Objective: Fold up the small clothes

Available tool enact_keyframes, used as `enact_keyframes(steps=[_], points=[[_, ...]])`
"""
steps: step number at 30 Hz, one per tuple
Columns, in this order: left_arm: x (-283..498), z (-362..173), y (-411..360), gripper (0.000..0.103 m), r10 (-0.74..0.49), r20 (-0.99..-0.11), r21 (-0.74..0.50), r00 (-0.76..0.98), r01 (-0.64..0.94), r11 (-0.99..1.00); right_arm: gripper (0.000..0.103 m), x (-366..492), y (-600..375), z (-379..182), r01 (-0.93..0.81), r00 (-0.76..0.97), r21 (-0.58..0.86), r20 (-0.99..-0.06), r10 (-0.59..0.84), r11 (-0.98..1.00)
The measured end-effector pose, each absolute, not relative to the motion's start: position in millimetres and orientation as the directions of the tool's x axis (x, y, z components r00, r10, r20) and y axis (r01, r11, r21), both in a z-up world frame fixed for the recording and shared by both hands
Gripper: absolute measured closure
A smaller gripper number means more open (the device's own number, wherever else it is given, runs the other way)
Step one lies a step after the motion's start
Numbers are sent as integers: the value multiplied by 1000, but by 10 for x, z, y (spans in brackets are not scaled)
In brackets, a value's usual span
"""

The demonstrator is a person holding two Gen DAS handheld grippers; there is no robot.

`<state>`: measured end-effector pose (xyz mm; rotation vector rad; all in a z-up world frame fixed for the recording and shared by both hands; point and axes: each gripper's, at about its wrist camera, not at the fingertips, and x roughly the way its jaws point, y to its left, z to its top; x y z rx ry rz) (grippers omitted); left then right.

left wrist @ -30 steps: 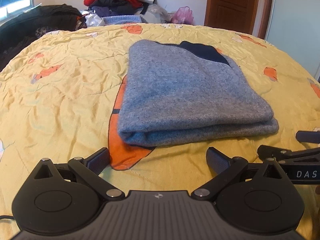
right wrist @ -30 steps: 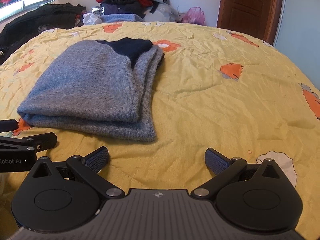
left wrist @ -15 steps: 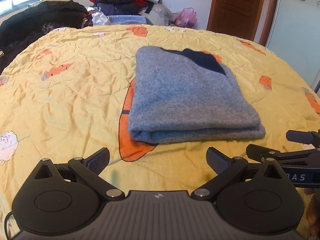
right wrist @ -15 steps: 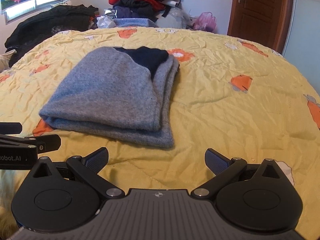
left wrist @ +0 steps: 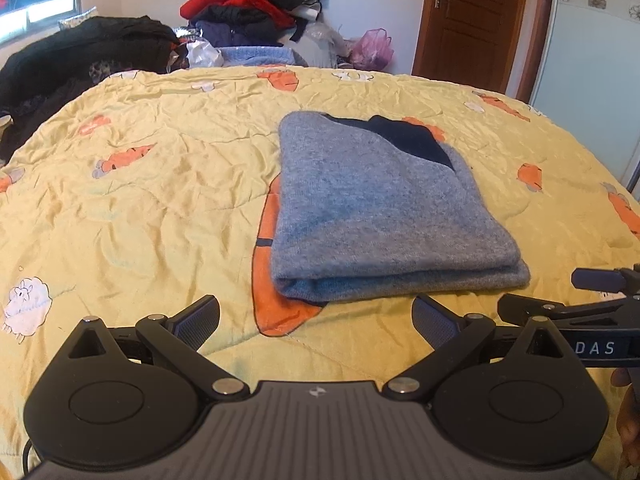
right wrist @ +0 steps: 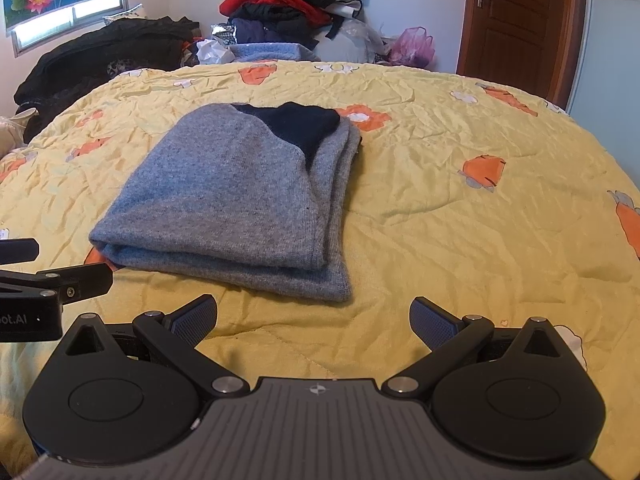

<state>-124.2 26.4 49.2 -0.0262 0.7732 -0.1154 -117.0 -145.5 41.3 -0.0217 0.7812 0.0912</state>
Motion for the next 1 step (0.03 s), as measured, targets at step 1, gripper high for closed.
enact_keyframes(steps=[1], points=[[-1195, 502, 315, 0, -119, -701, -72, 703, 96, 993, 0, -1154, -1467, 411, -89, 704, 20, -706, 77, 996]])
